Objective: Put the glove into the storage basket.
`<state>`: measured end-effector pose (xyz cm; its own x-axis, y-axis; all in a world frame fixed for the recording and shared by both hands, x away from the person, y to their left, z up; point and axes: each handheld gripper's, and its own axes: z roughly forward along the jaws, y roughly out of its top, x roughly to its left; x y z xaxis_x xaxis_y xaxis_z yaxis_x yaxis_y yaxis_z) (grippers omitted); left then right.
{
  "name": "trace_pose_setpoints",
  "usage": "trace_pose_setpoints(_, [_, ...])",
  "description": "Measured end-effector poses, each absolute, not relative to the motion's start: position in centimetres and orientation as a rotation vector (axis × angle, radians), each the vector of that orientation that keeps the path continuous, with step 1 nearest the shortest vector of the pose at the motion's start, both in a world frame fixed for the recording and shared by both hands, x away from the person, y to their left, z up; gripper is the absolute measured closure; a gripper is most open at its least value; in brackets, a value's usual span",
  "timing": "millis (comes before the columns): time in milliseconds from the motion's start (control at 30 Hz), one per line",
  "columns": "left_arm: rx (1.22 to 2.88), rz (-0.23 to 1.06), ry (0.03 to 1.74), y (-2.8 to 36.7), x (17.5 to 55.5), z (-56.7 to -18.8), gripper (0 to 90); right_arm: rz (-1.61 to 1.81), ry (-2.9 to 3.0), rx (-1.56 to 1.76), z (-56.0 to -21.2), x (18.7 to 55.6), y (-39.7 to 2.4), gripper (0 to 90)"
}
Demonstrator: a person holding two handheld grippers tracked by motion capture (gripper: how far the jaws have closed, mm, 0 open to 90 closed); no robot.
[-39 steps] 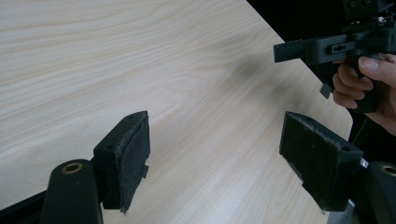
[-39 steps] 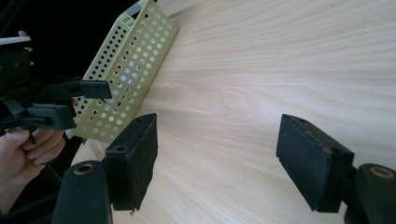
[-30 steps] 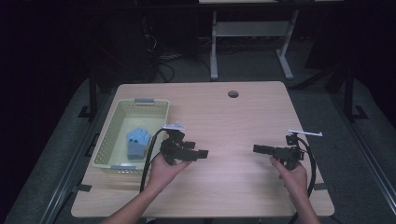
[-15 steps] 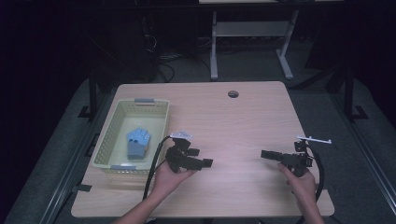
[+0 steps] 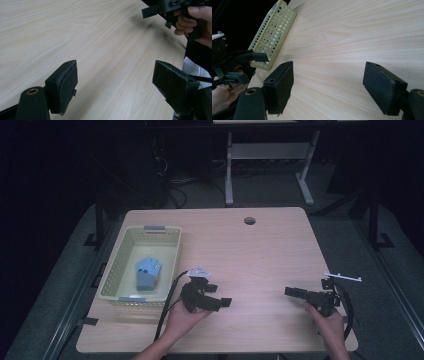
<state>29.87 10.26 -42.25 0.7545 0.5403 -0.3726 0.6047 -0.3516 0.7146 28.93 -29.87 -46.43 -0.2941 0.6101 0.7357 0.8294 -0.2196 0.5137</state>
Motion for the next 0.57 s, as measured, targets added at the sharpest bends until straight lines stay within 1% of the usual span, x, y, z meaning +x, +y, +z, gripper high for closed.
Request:
trace_pose_setpoints(200, [2.027, -0.086, 0.843, 10.2, 28.9, -42.9, 19.8, -1.545, -1.819, -1.721, -46.7, 28.5, -30.1, 23.9])
trace_pose_setpoints(367, [2.016, -0.143, 0.815, 10.2, 28.0, -43.9, 19.8, -1.577, -1.796, -1.708, -46.9, 28.0, -30.3, 23.4])
trace_pose_setpoints(500, [2.053, -0.129, 0.782, 10.5, 27.3, -44.3, 19.9, -1.579, -1.809, -1.679, -46.9, 27.3, -30.0, 23.0])
trace_pose_setpoints(567, [2.044, -0.108, 0.778, 10.9, 27.1, -44.0, 19.9, -1.594, -1.812, -1.664, -46.8, 27.1, -29.7, 22.4])
